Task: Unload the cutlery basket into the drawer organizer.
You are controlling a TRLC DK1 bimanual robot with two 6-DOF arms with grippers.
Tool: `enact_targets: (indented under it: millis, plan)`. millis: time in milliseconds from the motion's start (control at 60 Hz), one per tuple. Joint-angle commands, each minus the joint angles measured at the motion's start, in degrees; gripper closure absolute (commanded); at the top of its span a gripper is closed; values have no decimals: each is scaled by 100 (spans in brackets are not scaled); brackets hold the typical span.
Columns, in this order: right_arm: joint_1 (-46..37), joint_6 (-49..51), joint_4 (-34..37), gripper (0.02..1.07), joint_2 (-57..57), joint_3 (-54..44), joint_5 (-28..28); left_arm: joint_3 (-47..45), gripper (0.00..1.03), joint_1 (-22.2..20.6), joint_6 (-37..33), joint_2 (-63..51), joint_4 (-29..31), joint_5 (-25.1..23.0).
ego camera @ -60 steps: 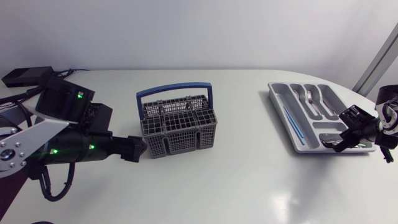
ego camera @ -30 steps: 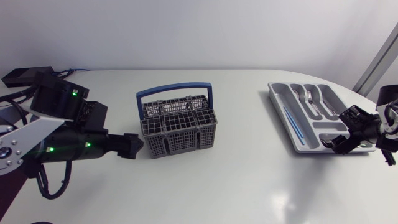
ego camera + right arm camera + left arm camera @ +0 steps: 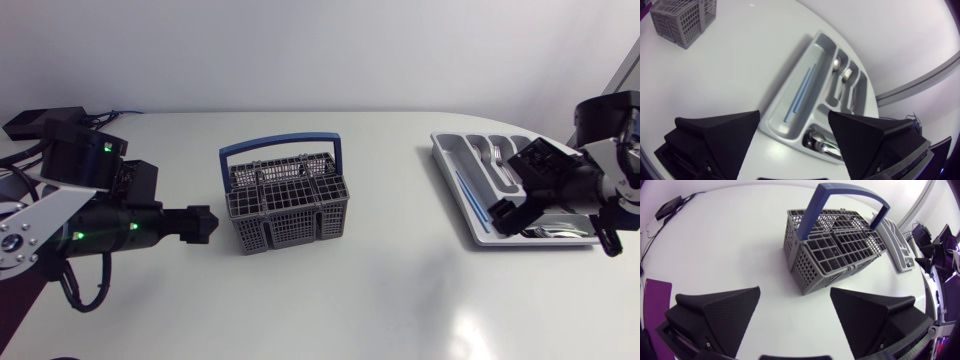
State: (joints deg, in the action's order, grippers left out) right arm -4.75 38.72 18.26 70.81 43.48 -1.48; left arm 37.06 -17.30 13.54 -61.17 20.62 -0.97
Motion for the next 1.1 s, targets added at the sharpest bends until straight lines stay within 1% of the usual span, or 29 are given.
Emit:
enact_targets:
  millis: [0,133,267,350,383,483,567,700,817,833,867,900,967,1017,1067,1083]
  plan:
    - [449,-602,257,8,12,29,42,-164,5,122,26,-229,-181,18]
    - [1047,-1235,433,8,285,336,165,-146,5,236,61,-598,-515,18]
    - [1486,-1640,468,9,680,653,191,-155,5,280,61,-827,-691,9]
    - [1592,-1798,459,9,988,863,288,-146,5,350,43,-959,-814,-17]
    - [1627,-1886,459,11,1181,987,402,-146,5,394,35,-1038,-876,-79]
    - [1723,-2035,433,12,1585,1241,517,-129,5,464,35,-1266,-1051,-114]
    - [1803,-2193,415,16,1946,1487,701,-58,5,491,35,-1495,-1201,-114]
    - [1952,-2448,406,17,2570,1962,842,73,5,491,61,-1925,-1517,-114]
    - [2031,-2633,406,29,2948,2314,1026,196,5,526,70,-2163,-1640,-114]
    - [2040,-2677,406,33,3018,2384,1079,205,5,526,70,-2189,-1649,-114]
    - [2075,-2808,415,44,3185,2560,1176,249,5,526,79,-2294,-1728,-114]
    - [2093,-2835,441,49,3238,2630,1220,258,5,526,79,-2338,-1755,-114]
    - [2145,-2940,468,64,3405,2823,1352,284,5,526,79,-2435,-1834,-114]
    - [2189,-2958,529,72,3493,2929,1387,293,5,526,79,-2505,-1904,-114]
    - [2233,-3011,582,83,3581,3043,1422,320,6,526,79,-2593,-1966,-114]
    - [2251,-3028,582,84,3598,3061,1440,320,6,526,79,-2611,-1983,-114]
